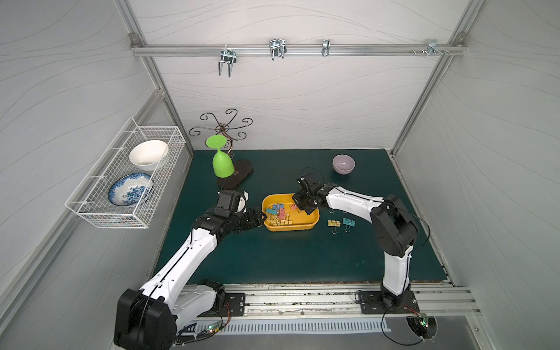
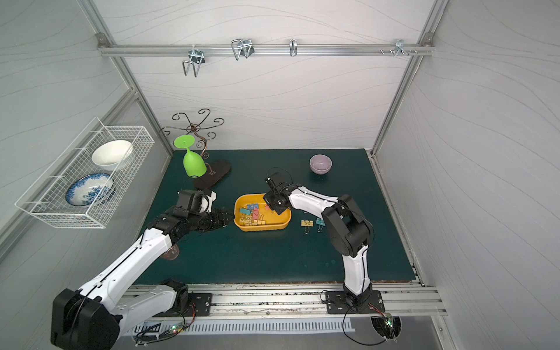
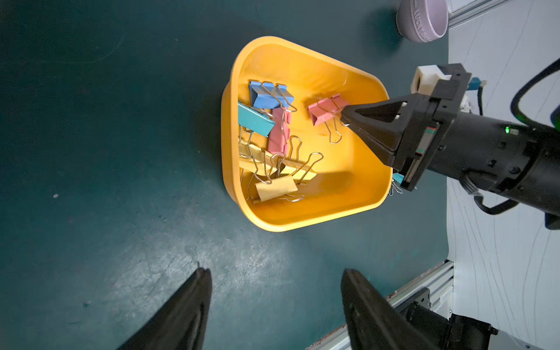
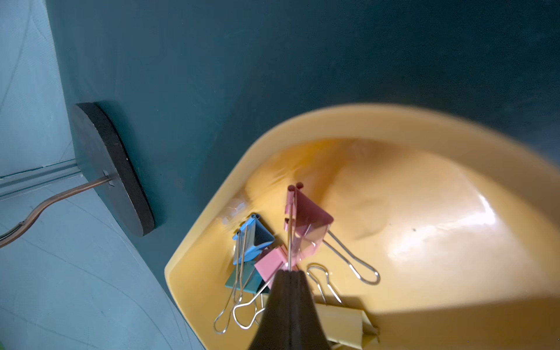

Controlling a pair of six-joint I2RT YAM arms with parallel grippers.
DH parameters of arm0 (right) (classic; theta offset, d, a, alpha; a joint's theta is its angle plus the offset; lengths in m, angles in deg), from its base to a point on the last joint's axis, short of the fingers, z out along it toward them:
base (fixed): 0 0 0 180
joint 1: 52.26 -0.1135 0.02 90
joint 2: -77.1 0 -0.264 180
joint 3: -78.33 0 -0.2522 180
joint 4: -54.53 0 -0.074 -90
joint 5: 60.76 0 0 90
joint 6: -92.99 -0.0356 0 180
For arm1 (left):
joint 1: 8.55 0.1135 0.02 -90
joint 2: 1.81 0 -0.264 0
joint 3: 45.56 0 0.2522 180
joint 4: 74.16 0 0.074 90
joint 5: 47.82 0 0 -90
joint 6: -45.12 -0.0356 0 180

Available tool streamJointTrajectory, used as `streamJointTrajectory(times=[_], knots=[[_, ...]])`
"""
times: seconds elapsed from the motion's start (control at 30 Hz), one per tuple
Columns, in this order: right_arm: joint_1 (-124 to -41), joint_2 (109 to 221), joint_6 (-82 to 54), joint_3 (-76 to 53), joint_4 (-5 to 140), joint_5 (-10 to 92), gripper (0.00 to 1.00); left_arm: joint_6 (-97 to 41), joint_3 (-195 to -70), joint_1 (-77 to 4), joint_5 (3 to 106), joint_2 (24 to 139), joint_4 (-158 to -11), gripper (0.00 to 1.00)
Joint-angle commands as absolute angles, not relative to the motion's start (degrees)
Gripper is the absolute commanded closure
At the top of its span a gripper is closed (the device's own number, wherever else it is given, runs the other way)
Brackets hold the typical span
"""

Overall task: Take out the binder clips from the storage box
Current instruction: Pick up the binder clip from the storage box, then place the binder clip at the center of the board.

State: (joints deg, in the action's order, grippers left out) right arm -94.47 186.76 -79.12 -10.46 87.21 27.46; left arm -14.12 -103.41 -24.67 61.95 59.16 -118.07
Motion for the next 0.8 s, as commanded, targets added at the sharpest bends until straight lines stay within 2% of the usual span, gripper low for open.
streamJointTrajectory(times=[0.0,0.13,0.3,0.43,0.57,0.77], knots=[[-93.84,181.28,-76.42,-12.65,87.48,25.24,1.0,-12.86,-103.25,-24.34,62.53,57.68,-116.83,0.28],[-93.43,175.26,-74.13,-15.23,87.1,25.31,1.0,-10.19,-102.47,-24.45,64.81,56.67,-113.96,0.27],[-93.07,164.43,-66.66,-19.42,91.52,18.97,1.0,-6.72,-103.86,-26.09,58.34,55.19,-113.83,0.17],[-90.49,153.87,-63.79,-27.3,91.44,16.72,1.0,-5.5,-105.21,-30.9,55.52,55.86,-110.98,0.14],[-83.43,143.44,-61.61,-34.82,92.2,20.91,1.0,-4.37,-107.23,-36.97,55.65,60.64,-105.98,0.12],[-65.15,133.95,-58.14,-43.44,93.47,35.71,1.0,-6.81,-117.63,-48.73,51.6,74.01,-106.46,0.02]])
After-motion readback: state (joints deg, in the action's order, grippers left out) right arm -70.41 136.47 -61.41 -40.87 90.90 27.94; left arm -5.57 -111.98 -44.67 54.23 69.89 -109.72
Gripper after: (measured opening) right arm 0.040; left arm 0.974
